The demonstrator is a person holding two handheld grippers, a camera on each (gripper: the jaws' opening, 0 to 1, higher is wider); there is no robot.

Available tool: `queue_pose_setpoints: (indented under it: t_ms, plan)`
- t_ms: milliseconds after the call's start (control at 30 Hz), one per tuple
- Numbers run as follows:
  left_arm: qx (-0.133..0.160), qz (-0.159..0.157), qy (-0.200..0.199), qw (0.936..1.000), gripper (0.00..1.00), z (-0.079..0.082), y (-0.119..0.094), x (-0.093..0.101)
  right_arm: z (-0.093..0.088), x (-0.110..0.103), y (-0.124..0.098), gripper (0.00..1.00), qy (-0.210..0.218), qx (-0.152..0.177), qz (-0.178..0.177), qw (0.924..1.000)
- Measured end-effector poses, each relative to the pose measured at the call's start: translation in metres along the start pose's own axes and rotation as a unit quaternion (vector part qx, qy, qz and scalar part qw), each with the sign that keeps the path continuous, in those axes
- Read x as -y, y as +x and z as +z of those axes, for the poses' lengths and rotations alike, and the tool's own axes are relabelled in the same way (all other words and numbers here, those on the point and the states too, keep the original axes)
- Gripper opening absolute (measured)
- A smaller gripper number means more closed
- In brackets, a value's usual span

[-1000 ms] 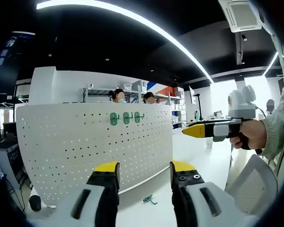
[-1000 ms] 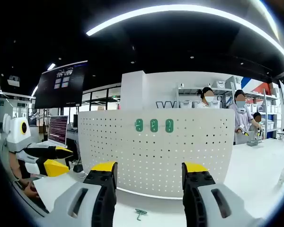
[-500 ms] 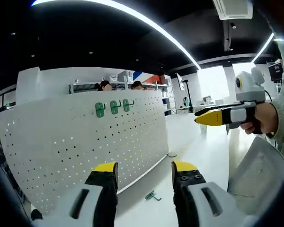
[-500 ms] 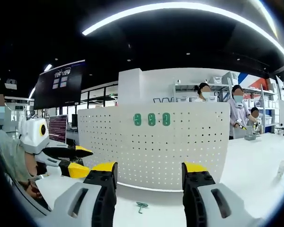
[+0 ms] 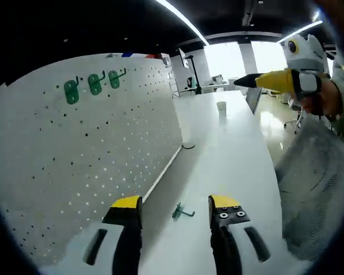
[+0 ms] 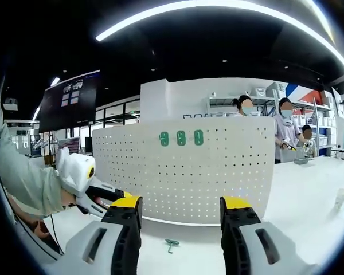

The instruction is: Insert the hook assembly into the mounting plate slot until the hook locks in place.

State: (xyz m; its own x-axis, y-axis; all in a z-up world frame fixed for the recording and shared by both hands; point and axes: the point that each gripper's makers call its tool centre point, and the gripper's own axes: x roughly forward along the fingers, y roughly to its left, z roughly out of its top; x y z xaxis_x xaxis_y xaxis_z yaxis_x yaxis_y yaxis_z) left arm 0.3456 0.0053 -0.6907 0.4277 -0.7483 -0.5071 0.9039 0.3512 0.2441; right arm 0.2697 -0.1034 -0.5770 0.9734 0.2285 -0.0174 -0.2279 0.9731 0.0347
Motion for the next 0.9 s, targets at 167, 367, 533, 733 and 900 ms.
queue_pose_setpoints:
  t_ms: [167, 367, 533, 733, 900]
  plan:
    - [-0.036, -0.035, 0.028, 0.9983, 0.47, -0.017, 0.026, 0.002, -0.002, 0.003, -0.001, 0.53, -0.001, -0.004, -0.004, 1.0]
    - [-0.072, -0.069, 0.061, 0.9931, 0.42, -0.034, 0.052, 0.004, -0.006, 0.007, -0.002, 0.52, 0.003, -0.009, -0.011, 0.9999]
    - [-0.085, -0.083, 0.089, 0.989, 0.36, -0.043, 0.07, 0.002, -0.01, 0.008, -0.004, 0.52, 0.005, -0.013, -0.015, 0.9998]
    - [-0.109, -0.105, 0.11, 0.9823, 0.33, -0.057, 0.088, 0.003, -0.014, 0.008, -0.006, 0.52, 0.01, -0.017, -0.019, 0.9996]
    - [-0.129, -0.113, 0.113, 0.9786, 0.3, -0.07, 0.098, -0.001, -0.017, 0.012, -0.007, 0.51, 0.012, -0.02, -0.025, 0.9994]
